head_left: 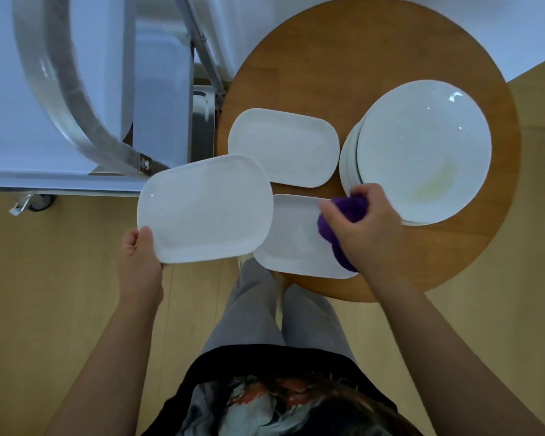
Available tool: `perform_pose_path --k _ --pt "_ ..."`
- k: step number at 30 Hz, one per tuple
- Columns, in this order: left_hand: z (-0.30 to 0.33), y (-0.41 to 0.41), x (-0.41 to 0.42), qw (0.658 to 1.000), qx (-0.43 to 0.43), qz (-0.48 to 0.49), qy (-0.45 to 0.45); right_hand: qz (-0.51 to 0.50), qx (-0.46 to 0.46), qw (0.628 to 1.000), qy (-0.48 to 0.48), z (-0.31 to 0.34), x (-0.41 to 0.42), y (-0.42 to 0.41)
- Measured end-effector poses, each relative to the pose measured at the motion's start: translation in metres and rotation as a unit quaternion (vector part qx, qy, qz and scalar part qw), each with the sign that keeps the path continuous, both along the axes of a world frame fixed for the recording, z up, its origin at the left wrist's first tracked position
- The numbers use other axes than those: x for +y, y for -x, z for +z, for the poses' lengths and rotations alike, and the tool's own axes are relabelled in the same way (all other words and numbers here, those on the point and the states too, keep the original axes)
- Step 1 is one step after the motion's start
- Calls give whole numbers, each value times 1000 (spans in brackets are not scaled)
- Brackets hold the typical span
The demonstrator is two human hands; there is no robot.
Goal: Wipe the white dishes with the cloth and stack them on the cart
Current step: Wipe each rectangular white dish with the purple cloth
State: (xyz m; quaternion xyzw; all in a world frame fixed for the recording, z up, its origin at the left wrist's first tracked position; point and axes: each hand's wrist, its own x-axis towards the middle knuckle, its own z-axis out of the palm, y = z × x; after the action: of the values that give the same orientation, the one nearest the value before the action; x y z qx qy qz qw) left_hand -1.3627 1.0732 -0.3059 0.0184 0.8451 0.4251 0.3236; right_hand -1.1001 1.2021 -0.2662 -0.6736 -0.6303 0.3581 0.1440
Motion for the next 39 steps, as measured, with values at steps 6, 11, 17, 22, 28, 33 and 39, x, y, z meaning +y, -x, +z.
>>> perform_pose_path --k 6,11,17,22,28,33,39 --pt "-1 -3 -6 1000 -7 25 -3 81 -115 989 53 -50 -15 40" --pt "-5 -12 -12 1000 -14 19 0 125 -46 987 90 -45 -27 41" --pt "-2 -17 -6 999 -25 31 -9 282 -50 923 257 -17 -25 34" --pt "3 -24 0 999 15 -33 0 368 -192 818 398 1 -17 3" --pt "3 -55 6 984 81 -156 35 285 -238 864 339 6 -21 -42" --pt "-2 -89 15 974 85 -209 28 125 -122 941 289 7 -18 -52" --pt "-12 -108 21 956 105 -270 46 39 -49 960 272 10 -17 -63"
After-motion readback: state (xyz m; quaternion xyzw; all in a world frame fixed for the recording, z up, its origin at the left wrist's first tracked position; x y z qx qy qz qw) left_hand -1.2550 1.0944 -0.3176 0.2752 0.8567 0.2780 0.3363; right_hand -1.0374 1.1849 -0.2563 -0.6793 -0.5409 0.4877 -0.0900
